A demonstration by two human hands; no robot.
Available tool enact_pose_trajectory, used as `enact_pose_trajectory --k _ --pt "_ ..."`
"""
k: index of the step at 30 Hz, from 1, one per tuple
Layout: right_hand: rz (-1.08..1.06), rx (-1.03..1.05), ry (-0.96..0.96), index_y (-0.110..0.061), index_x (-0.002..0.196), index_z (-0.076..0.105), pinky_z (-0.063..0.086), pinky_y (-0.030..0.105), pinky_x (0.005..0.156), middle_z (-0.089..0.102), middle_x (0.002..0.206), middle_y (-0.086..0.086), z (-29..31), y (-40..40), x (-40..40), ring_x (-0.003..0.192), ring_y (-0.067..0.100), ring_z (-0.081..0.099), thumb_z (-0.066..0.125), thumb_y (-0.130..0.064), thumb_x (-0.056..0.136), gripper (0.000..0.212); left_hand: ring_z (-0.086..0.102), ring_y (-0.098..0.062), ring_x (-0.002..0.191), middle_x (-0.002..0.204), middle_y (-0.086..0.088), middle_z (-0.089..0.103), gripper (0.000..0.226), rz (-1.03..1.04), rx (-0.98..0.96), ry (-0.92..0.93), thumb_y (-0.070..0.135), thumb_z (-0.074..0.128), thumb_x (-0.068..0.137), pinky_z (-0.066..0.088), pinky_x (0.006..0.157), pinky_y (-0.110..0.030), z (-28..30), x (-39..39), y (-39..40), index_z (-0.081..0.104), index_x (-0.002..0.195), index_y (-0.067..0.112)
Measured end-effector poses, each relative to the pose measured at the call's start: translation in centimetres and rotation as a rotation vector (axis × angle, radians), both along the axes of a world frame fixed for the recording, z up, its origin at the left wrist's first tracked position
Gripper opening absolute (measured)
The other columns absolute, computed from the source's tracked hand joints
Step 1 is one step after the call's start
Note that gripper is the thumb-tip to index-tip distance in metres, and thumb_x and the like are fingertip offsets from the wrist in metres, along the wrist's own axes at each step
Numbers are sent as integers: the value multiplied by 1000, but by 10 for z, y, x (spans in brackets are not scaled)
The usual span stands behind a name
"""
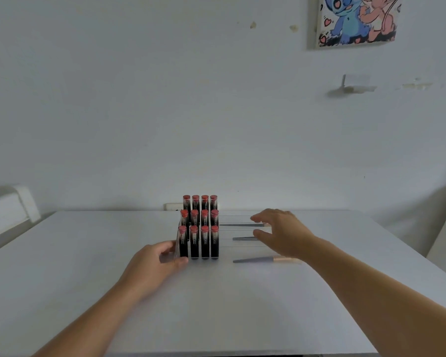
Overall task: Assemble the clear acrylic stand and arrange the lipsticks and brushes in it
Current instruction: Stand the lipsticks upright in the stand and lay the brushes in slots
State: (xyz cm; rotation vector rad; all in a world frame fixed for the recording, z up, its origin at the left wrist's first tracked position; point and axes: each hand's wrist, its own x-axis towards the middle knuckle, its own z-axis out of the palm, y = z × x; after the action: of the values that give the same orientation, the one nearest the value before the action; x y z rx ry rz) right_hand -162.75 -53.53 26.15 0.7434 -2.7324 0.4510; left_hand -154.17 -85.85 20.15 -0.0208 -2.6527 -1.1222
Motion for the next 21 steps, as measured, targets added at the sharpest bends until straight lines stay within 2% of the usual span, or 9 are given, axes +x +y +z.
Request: enact_pose_trajectory --k 2,4,7,9,13,18,21 --pt "-14 -28 -65 -31 133 60 43 32 103 65 124 -15 5 -6 -2 117 9 57 58 -41 95 39 61 5 107 109 31 68 40 -6 -17 11 53 76 83 45 82 -19 0 1 0 68 121 45" --pt "-26 -48 -96 -30 130 62 47 30 95 66 114 -15 8 -7 -4 109 8 59 59 -39 95 37 61 8 103 104 34 66 37 -12 -32 29 52 76 83 43 79 -13 -1 1 0 68 118 48" --pt "-38 -31 -125 -29 127 64 48 28 90 60 102 -20 13 -3 -8 98 5 59 59 -38 95 34 59 4 105 109 32 64 40 -10 -34 33 53 76 82 44 80 -20 0 1 0 68 121 46" --pt "-59 -16 -131 -29 126 65 48 28 88 58 98 -23 15 3 -10 97 6 59 58 -38 95 33 59 1 108 114 29 65 41 -13 -33 29 53 76 83 44 83 -25 -1 0 0 67 122 45" --pt "-95 -40 -99 -31 123 66 50 31 89 60 100 -23 15 14 -10 101 6 59 57 -41 94 32 60 6 105 107 31 66 28 -14 -24 27 52 77 82 43 79 -17 0 1 0 65 106 58" --pt "-207 -347 89 -32 123 66 43 25 83 62 116 -18 -2 42 4 103 3 56 62 -34 93 29 58 10 104 106 31 68 26 -5 -9 22 50 79 80 43 81 -19 0 1 0 63 95 63" --pt "-371 -688 43 -27 125 65 42 24 81 66 120 -11 -22 59 20 94 3 59 65 -26 93 32 55 13 105 104 35 67 29 -15 1 21 47 80 80 41 81 -17 1 2 0 62 95 64"
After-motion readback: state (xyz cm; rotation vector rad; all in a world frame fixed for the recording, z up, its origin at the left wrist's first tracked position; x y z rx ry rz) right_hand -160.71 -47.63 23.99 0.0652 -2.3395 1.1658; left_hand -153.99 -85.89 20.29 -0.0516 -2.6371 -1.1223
